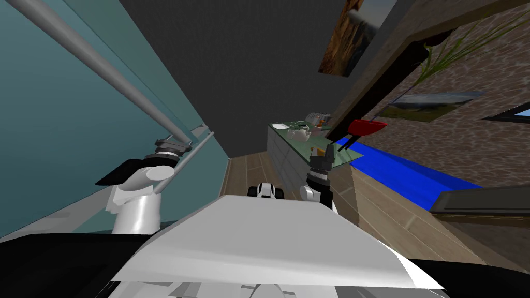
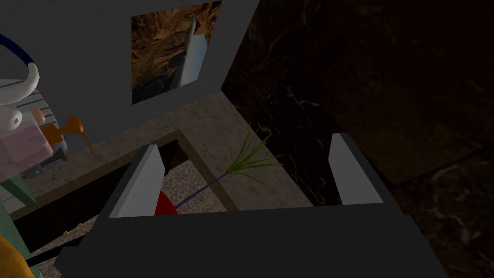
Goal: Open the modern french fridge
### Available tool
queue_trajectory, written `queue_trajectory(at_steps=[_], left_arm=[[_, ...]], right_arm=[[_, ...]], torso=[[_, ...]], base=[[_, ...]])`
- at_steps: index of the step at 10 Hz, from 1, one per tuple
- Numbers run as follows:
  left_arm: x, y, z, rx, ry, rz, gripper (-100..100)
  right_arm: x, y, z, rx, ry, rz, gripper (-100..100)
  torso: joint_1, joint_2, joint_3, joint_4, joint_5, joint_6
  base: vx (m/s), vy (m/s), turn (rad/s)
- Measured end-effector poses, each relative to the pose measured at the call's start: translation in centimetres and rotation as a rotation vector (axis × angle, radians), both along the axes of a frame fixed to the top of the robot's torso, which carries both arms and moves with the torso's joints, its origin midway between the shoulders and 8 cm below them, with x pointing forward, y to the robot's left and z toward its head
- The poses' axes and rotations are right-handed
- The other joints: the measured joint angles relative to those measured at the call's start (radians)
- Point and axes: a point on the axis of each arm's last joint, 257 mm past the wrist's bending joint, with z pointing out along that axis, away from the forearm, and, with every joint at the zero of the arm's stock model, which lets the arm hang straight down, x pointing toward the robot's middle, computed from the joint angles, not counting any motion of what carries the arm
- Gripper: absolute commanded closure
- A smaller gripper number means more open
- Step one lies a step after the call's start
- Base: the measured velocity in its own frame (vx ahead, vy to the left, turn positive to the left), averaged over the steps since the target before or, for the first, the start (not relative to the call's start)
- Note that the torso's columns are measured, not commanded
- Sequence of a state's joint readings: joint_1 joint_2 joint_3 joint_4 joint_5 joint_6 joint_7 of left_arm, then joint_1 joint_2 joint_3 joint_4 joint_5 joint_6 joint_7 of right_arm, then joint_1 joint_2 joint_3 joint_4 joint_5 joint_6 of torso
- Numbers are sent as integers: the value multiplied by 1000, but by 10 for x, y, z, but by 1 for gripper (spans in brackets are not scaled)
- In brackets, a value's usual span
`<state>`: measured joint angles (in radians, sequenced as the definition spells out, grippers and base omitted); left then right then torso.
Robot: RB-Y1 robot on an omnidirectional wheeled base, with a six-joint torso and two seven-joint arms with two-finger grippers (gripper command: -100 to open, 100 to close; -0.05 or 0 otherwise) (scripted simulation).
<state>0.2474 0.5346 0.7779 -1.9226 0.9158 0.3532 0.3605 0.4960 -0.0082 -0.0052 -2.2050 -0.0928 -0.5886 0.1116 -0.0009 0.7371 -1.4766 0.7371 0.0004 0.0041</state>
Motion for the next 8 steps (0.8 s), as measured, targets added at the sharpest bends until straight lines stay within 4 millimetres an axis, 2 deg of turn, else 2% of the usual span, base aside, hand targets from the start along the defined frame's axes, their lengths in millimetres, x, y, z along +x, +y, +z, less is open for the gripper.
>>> queue_trajectory(at_steps=[4,6,7,8], left_arm=[[23,-50,-5,-4,3,-115,100],[28,-75,-4,-4,1,-169,100],[29,-79,-7,-8,6,-177,100],[31,-91,-3,-5,5,-199,100]], right_arm=[[0,0,0,0,0,0,0],[0,0,0,0,0,0,0],[0,0,0,0,0,0,0],[0,0,0,0,0,0,0]], torso=[[2,-5,-3,-2,1,0],[-1,-5,-3,-3,1,1],[3,-10,-6,-1,0,-4],[1,-4,-3,-1,-1,2]], base=[[-216,0,-120],[-160,-13,-82],[-178,33,-88],[-194,69,-97]])
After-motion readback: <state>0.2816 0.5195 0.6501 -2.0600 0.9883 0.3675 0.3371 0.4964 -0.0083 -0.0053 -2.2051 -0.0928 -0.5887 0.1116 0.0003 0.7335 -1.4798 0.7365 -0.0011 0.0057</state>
